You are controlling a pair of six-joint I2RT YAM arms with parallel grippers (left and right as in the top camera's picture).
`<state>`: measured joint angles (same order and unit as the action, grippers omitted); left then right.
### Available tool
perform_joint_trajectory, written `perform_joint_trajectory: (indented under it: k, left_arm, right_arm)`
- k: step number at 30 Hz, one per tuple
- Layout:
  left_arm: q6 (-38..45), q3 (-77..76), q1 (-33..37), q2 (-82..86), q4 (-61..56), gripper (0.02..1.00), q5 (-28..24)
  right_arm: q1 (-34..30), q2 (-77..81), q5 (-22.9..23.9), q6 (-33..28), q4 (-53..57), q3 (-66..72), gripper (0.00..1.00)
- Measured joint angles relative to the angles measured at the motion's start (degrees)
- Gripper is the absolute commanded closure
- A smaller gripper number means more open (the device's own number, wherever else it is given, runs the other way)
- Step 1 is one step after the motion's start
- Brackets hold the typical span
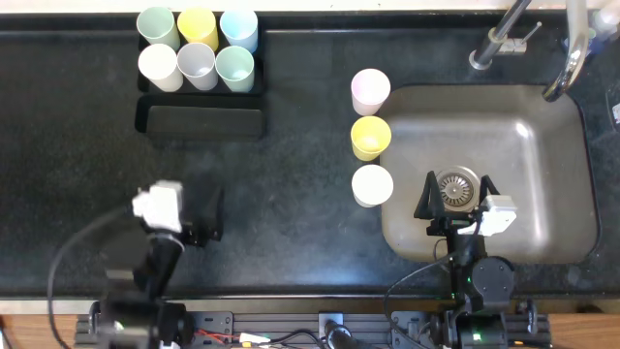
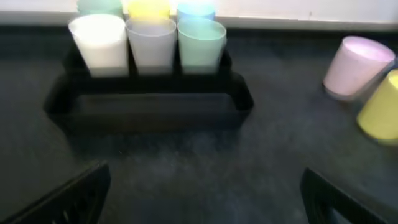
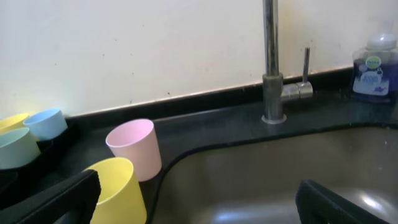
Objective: Store Cups
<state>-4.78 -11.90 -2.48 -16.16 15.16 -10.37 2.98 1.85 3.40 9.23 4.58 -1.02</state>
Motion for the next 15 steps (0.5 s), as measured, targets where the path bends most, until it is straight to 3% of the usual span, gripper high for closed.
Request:
perform_joint_trajectory:
  k: [3, 9, 15]
  left_arm:
    - [-5.33, -18.58, -0.04, -18.49, 10.38, 0.020, -2.21]
    - [-12.04, -70.20, -4.00, -56.65, 36.13, 0.020, -3.61]
    - [-14.08, -119.99, -18.78, -94.97, 59.71, 0.020, -0.94]
  right_arm:
    - [0.00, 0.00, -0.02, 0.00, -0.15, 0.00, 0.003]
    - [0.00, -0.11, 0.00, 0.02, -0.04, 0.00, 0.003]
    - [0.00, -0.22, -0.09, 0.00, -0.11, 0.00, 0.003]
